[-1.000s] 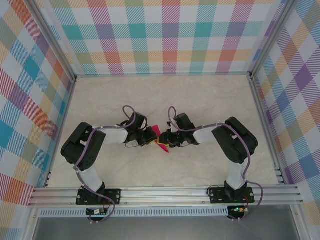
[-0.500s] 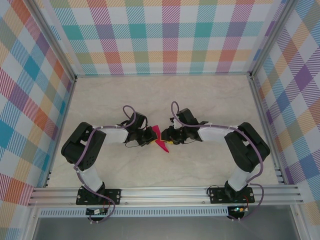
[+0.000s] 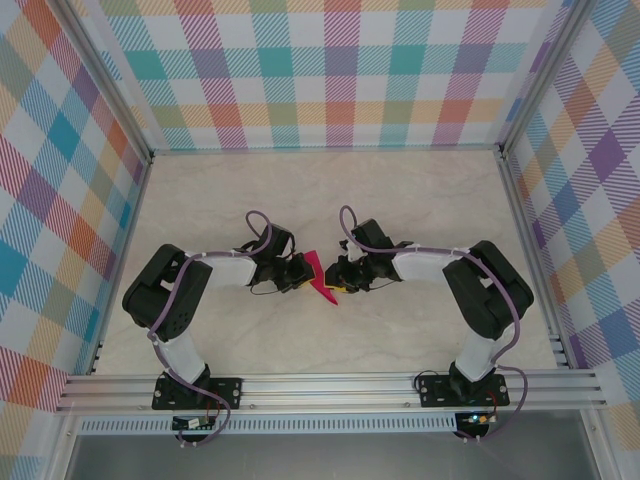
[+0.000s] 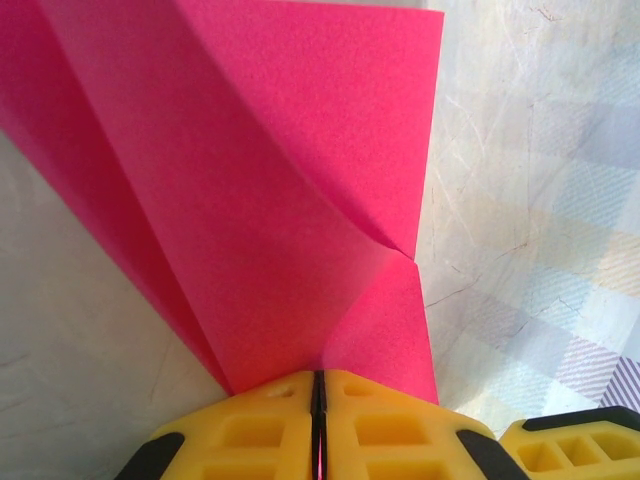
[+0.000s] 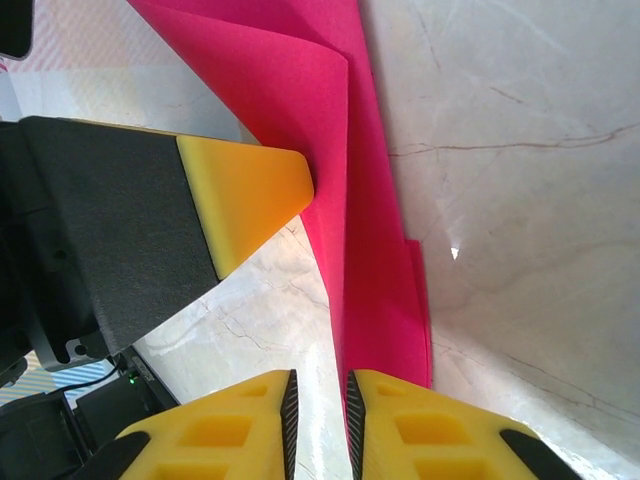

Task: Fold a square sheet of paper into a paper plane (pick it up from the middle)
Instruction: Fold the wing for the fifth time at the center of the table.

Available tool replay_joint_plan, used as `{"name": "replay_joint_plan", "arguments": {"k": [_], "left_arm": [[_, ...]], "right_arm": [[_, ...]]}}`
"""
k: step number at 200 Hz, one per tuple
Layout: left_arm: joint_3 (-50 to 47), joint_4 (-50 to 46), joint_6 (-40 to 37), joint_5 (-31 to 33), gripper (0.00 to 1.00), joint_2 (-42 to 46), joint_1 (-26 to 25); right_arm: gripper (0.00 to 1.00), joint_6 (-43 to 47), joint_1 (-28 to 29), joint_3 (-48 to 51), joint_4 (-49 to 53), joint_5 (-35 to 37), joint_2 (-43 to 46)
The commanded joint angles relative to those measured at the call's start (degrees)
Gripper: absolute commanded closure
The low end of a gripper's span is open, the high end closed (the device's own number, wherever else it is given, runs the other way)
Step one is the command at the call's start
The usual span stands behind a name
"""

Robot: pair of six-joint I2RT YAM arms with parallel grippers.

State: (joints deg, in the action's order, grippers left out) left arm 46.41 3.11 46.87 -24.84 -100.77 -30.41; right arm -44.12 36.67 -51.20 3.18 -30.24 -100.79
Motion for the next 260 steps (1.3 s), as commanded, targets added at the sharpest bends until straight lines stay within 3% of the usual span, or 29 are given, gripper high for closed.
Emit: {"name": "replay_joint_plan", "arguments": {"k": [1,140,187,260], "left_arm": [[-0.7,-4.2,0.2,1.8,0.90,-2.8,-0.5],[-1.2,-4.2,0.7,2.3,0.90,-1.6,-0.5],[-1.4,-4.1,0.8,2.3,0.90,-1.5,-0.5],[-1.3,-4.0,0.8,2.4,0.90,-1.5,-0.5]], "right_arm": [[0.79,0.2,-0.2,-0.8,1.0,-2.2,-1.5],[0.92,-0.2,0.0,1.2,1.5,-4.7,-5.7],[0.90,0.2,0.0,0.9,1.8,-4.4,-6.6],[0.82,1.2,0.0,2.8,4.6,-4.1,0.6]]}}
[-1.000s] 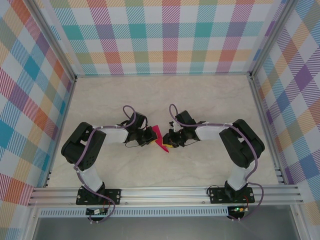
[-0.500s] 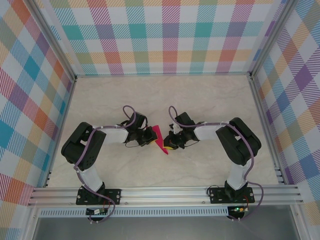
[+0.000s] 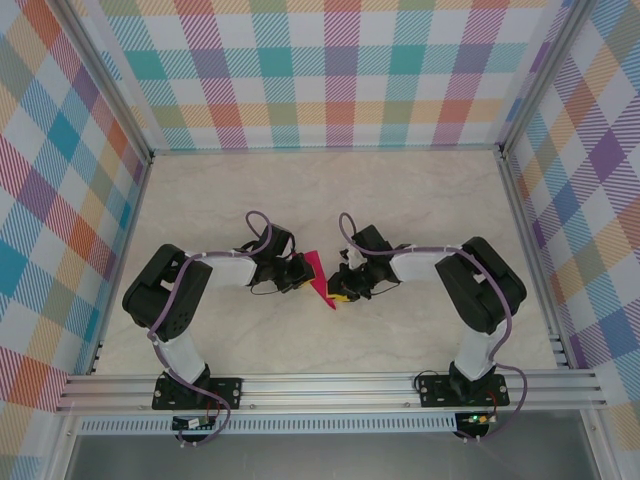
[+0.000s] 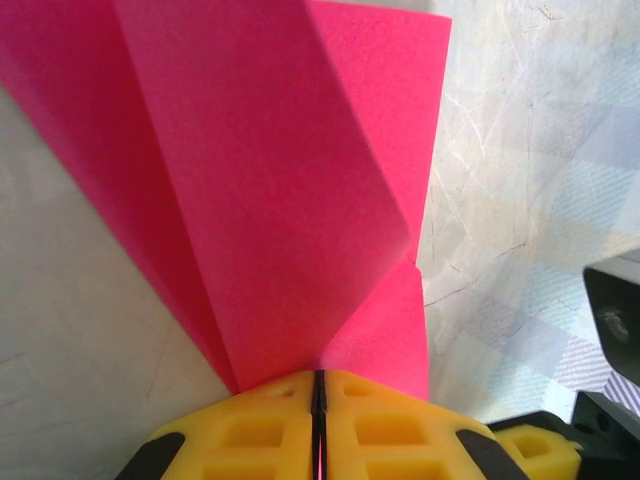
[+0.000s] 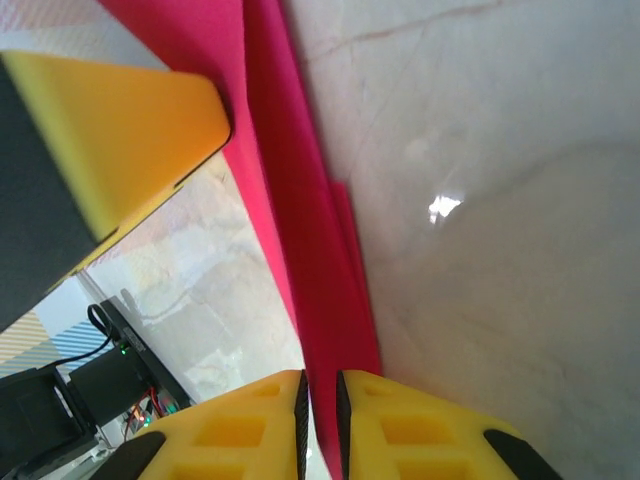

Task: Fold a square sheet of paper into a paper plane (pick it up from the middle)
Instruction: Fold the wing for the fifth time at the center of the table.

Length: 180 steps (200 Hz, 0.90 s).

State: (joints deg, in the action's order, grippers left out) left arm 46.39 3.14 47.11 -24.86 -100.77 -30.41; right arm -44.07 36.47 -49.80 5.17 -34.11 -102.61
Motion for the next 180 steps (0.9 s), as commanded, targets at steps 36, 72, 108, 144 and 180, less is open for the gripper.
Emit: {"name": "replay_joint_plan", "arguments": {"k": [36,72,108,144,180], "left_arm": [[-1.5,-4.1,0.6,2.5,0.90,-1.6,-0.5],[-1.4,-4.1,0.7,2.7,0.90,-1.7,-0.5],[-1.4,-4.4,0.8,2.9,0.90,-1.7,-0.5],[-1.6,-4.4,1.1,3.0,0.90,-1.5,-0.5],[-1.5,-4.4,1.1,3.2,0.90,-1.6,-0.5]], "right_arm": [[0.81,1.0,0.2,2.2,2.9,-0.5,2.9],[0.88,1.2,0.5,2.2,3.0,-0.8,1.6],[0.91,2.2,0.9,2.1,3.6,-0.8,0.2],[0.91,3.3,1.1,1.7,4.2,-0.3,-2.0],[0.90,3.4,1.1,1.6,3.9,-0.5,-1.5]]}}
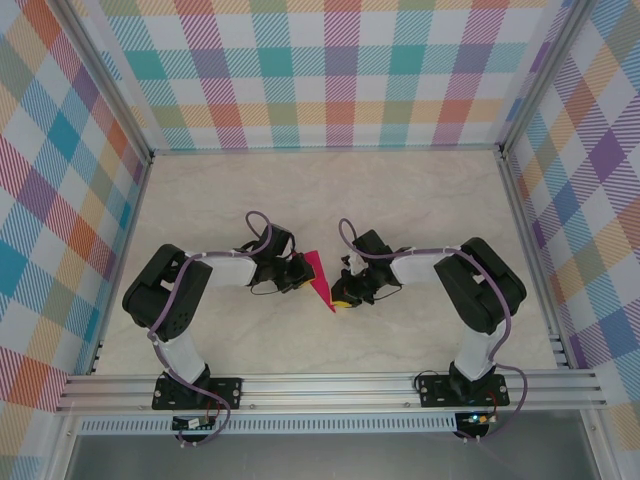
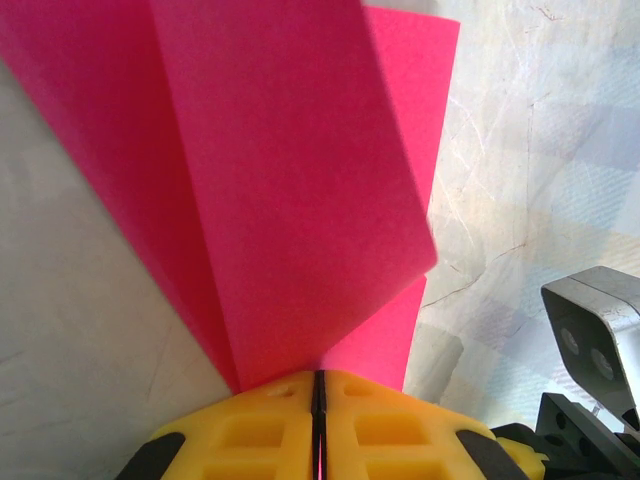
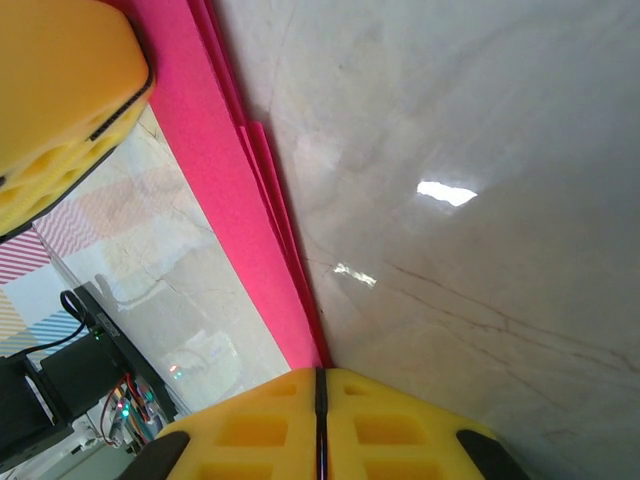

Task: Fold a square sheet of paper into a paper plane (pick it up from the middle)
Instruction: Fold the wing for the fifth time at the center of the table.

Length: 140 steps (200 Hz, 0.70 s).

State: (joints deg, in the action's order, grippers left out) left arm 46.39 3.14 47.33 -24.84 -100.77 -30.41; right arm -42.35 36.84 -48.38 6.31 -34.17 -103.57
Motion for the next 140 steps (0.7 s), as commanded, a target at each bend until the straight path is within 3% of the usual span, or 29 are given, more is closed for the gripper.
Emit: {"name": "replay_joint_plan", "arguments": {"k": [1,77,140], "left_arm": [[-1.6,-4.4,0.9,3.1,0.90,-1.7,-0.5],[-1.5,-4.3,1.0,3.2,0.90,-2.0,-0.5],[-1.6,-4.2,0.9,3.2,0.90,-2.0,-0.5]], "right_arm": [[0.90,1.6,0.8,0.3,2.7,-0.4,-0.4],[0.85,1.4,1.3,2.2,4.3,-0.3,4.3],[0.92,1.7,1.9,1.9,4.9,1.0,1.5]]}}
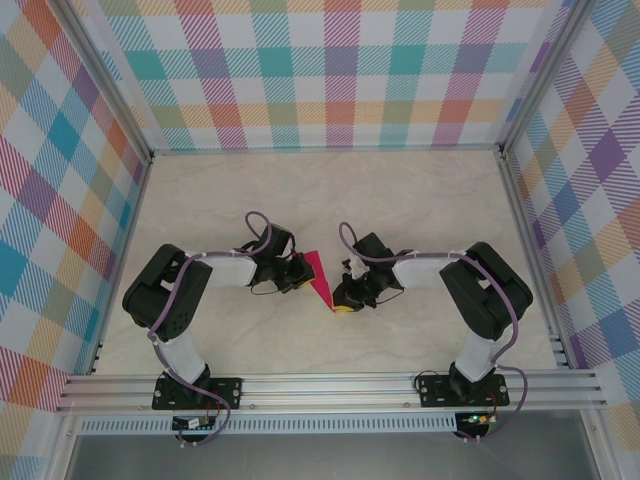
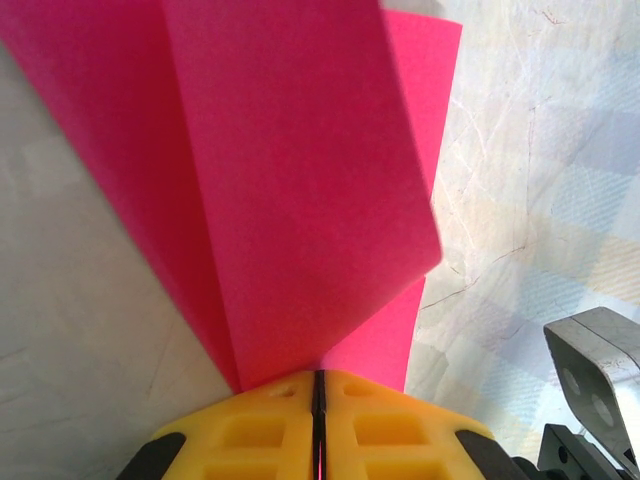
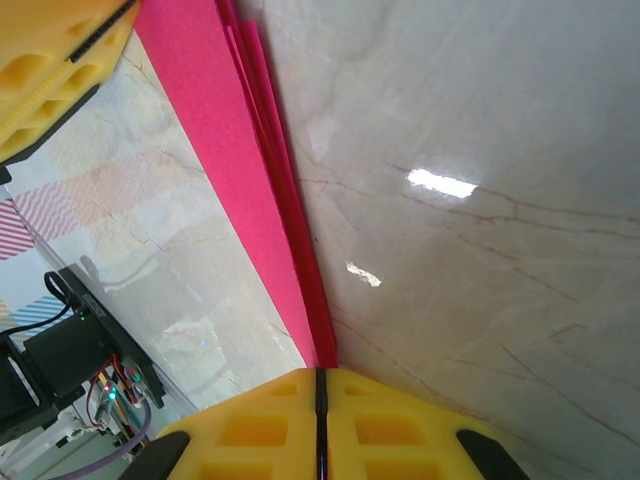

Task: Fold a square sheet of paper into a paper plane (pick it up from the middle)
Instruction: Fold the wing for the fifth time at the center of the table.

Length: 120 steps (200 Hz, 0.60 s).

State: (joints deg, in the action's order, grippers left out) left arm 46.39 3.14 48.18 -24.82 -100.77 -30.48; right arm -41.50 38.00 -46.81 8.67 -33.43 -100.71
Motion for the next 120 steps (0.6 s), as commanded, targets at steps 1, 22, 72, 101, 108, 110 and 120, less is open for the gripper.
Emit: {"name": "replay_joint_plan", "arguments": {"k": [1,22,72,101,108,110,120], "left_arm": [[-1.6,-4.3,0.1,3.1,0.90,-2.0,-0.5],[-1.6,-4.3,0.1,3.2,0.90,-2.0,-0.4],[-1.7,-4.2,0.0,3.0,0.90,-2.1,-0.5],[-1.4,-4.1,-0.1,2.8,0.90,-2.5,-0.5],[-1.4,-4.0,-0.1,2.6,0.90,-2.6,-0.5],[-1.4,-4.0,-0.1,2.5,0.90,-2.7,-0.5],[-1.3,-3.9,-0.1,2.4,0.90,-2.8,-0.5]], "right_arm": [[0.92,0.9,0.7,0.3,2.6,0.3,-1.4],[0.92,1.8,1.2,-0.9,4.7,1.8,-2.5],[0.79,3.6,1.3,-1.5,6.0,7.0,6.2],[0.76,4.5,1.3,-3.2,6.4,9.8,9.0],[0.76,4.6,1.3,-3.8,5.9,9.0,8.4],[0.76,4.5,1.3,-4.0,5.8,8.8,8.2],[0.77,4.6,1.5,-5.2,5.0,7.5,6.7]]}}
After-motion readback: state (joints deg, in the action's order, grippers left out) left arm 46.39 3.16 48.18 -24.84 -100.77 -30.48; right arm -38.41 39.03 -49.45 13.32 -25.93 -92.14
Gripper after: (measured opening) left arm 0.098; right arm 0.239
